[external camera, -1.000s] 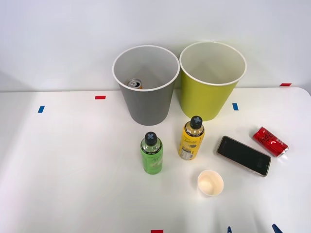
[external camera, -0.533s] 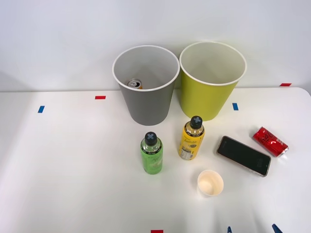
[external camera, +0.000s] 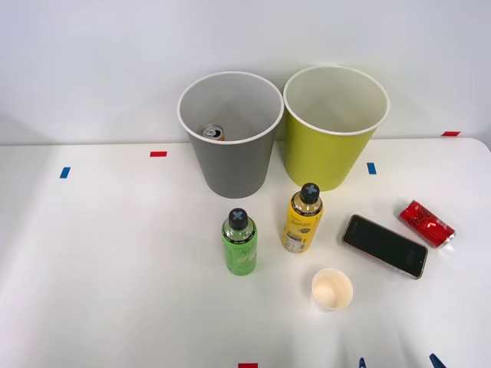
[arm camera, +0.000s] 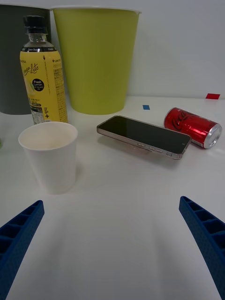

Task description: Put cans in the gray bin, plastic bottles in the light green bin

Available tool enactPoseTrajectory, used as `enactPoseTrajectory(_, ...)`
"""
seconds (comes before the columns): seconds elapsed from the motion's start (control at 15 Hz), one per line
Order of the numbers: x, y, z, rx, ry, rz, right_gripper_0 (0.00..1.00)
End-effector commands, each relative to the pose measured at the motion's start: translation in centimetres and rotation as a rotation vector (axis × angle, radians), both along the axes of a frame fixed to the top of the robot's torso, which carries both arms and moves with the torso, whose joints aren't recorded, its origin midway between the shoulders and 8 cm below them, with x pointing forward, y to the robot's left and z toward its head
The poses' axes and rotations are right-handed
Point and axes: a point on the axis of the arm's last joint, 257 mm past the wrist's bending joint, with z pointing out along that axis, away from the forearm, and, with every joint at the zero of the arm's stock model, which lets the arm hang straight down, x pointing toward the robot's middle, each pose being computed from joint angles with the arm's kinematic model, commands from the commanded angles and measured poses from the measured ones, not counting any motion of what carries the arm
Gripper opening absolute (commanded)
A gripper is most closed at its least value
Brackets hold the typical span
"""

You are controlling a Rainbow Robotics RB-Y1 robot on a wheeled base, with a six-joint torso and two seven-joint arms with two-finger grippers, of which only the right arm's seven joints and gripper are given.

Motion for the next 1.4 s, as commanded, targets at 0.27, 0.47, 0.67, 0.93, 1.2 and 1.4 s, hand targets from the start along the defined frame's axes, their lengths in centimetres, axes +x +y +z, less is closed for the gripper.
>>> enactPoseTrajectory(0.27,0.00,0.00,0.00,0.000,0.000,0.000,1.00)
enactPoseTrajectory(0.47,0.00,0.00,0.00,0.000,0.000,0.000,1.00)
enactPoseTrajectory(0.67,0.00,0.00,0.00,0.000,0.000,0.000,1.00)
enactPoseTrajectory(0.93,0.00,0.00,0.00,0.000,0.000,0.000,1.00)
enactPoseTrajectory(1.2,0.00,0.00,0.00,0.000,0.000,0.000,1.00)
enactPoseTrajectory(1.4,0.00,0.00,0.00,0.000,0.000,0.000,1.00)
